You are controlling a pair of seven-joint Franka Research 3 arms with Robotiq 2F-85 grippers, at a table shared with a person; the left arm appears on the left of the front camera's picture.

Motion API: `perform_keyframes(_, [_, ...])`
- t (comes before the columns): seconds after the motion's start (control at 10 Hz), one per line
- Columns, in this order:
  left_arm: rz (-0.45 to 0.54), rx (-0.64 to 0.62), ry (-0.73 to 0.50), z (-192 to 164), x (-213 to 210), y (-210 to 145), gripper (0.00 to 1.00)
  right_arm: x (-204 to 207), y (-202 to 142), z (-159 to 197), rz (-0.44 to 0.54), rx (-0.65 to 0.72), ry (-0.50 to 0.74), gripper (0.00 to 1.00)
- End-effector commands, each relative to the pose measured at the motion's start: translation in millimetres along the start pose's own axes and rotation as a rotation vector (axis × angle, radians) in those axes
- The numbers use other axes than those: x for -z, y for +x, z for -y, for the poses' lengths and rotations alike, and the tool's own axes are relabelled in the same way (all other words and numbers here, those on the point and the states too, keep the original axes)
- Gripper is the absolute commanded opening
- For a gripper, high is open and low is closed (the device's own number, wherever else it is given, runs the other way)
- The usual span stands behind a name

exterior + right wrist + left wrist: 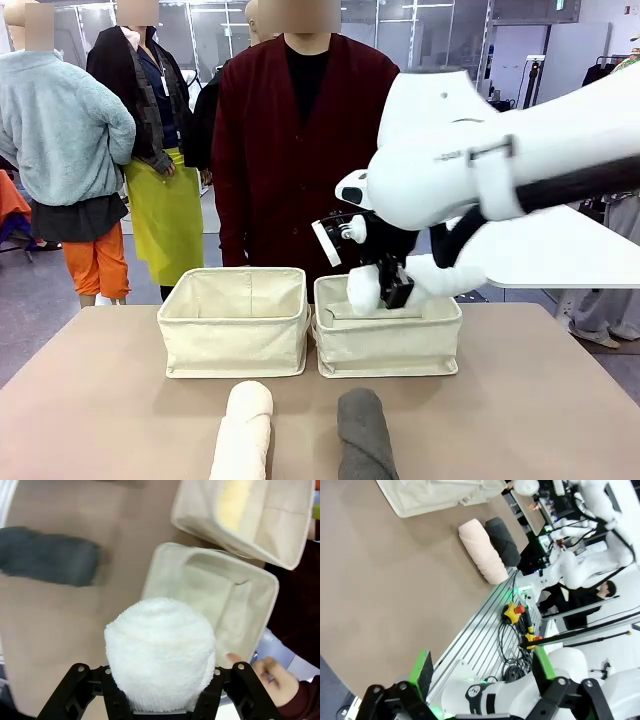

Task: Divide the towels into two baskets.
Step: Pick up one hotel-folded towel from the bottom of the table and place it in the Fabric basket indicated by the person.

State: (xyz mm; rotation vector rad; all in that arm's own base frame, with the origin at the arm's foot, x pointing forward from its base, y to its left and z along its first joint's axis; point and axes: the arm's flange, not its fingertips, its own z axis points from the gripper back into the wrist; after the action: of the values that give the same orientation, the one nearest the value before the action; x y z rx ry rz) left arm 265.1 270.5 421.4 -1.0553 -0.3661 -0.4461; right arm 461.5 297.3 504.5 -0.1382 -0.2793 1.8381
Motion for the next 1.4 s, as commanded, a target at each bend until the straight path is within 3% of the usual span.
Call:
perform_keyframes(0.0, [0.017, 0.024, -0.012, 4, -1, -3, 1.0, 17, 2, 32, 0.057, -0.014, -0.015, 0.32])
perform_keyframes(0.2, [0.017, 0.024, -0.012, 4, -1, -3, 1.0, 39, -7, 59, 0.029, 0.057, 0.043, 0.32])
perform_keyframes(0.5, [0.017, 0.024, -0.012, 4, -1, -3, 1.0, 48, -7, 69, 0.048, 0.11, 0.045, 0.37])
perform_keyframes(0.6, [0.017, 0.024, -0.012, 4, -1, -3, 1.0, 51, -8, 69, 0.052, 0.122, 0.046, 0.67])
perform_keyframes(0.7, [0.017, 0.024, -0.012, 4, -1, -3, 1.0, 52, -9, 69, 0.041, 0.133, 0.046, 0.72])
perform_keyframes(0.8, [0.017, 0.024, -0.012, 4, -1, -3, 1.0, 52, -10, 67, 0.037, 0.145, 0.049, 1.0])
perform_keyframes(1.0, [0.017, 0.024, -0.012, 4, -1, -3, 1.0, 53, -12, 64, 0.029, 0.166, 0.065, 1.0])
perform_keyframes(1.1, [0.017, 0.024, -0.012, 4, -1, -3, 1.0, 53, -12, 62, 0.02, 0.169, 0.067, 0.9])
perform_keyframes(1.2, [0.017, 0.024, -0.012, 4, -1, -3, 1.0, 50, -12, 59, 0.018, 0.165, 0.064, 1.0])
perform_keyframes(1.3, [0.017, 0.024, -0.012, 4, -1, -3, 1.0, 47, -12, 56, 0.013, 0.171, 0.059, 1.0])
